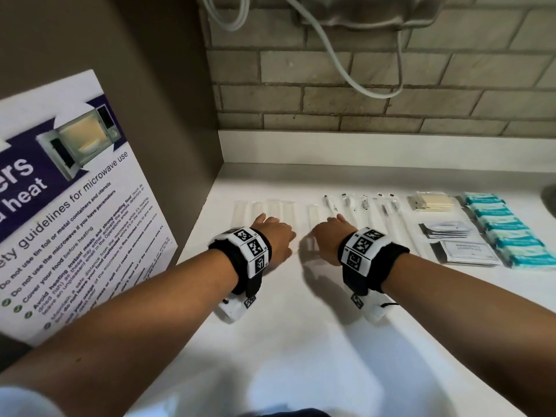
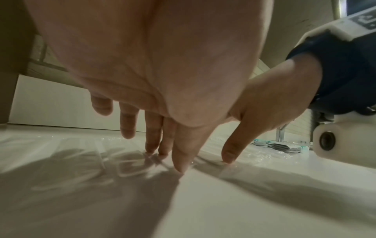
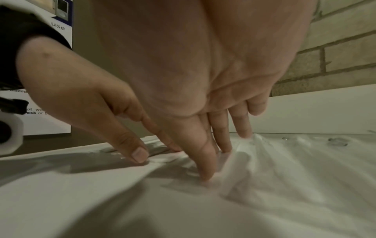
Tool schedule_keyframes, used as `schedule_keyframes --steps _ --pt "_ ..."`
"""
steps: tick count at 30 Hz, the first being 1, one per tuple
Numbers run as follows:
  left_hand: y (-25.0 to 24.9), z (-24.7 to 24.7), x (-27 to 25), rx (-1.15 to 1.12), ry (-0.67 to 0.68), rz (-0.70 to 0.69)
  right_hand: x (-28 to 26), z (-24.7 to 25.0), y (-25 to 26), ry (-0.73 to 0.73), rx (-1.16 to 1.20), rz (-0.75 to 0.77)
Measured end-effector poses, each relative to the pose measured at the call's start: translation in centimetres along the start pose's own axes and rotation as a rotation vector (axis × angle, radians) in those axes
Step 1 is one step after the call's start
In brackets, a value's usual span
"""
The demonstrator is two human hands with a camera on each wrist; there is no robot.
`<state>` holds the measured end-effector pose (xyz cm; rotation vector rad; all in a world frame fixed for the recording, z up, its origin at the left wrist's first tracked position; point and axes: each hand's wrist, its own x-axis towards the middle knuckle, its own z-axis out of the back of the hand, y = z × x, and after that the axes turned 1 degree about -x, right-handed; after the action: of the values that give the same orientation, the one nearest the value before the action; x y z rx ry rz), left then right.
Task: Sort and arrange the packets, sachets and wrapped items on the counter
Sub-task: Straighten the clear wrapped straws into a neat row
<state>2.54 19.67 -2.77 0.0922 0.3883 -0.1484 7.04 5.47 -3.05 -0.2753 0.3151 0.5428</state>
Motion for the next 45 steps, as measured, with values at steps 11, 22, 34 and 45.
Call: schedule_keyframes --steps 11,22,34,45 --pt "0.1 -0.1 -0.2 -0.090 -0.051 -0.038 0.5 0.5 1.4 -0.054 0.215 0.047" --pt "-0.1 0.0 0.7 -0.029 -0.040 -0.035 0.2 0.9 1.1 -0.019 0.343 0.010" --pt "-0.2 -0.4 1.4 0.057 -0.058 0.003 -0.3 0.9 0.8 0.027 0.379 -0.018" --pt "-0.3 -0.2 1.2 0.012 -0.063 0.016 -0.9 0.8 0.6 -0.038 0.287 0.039"
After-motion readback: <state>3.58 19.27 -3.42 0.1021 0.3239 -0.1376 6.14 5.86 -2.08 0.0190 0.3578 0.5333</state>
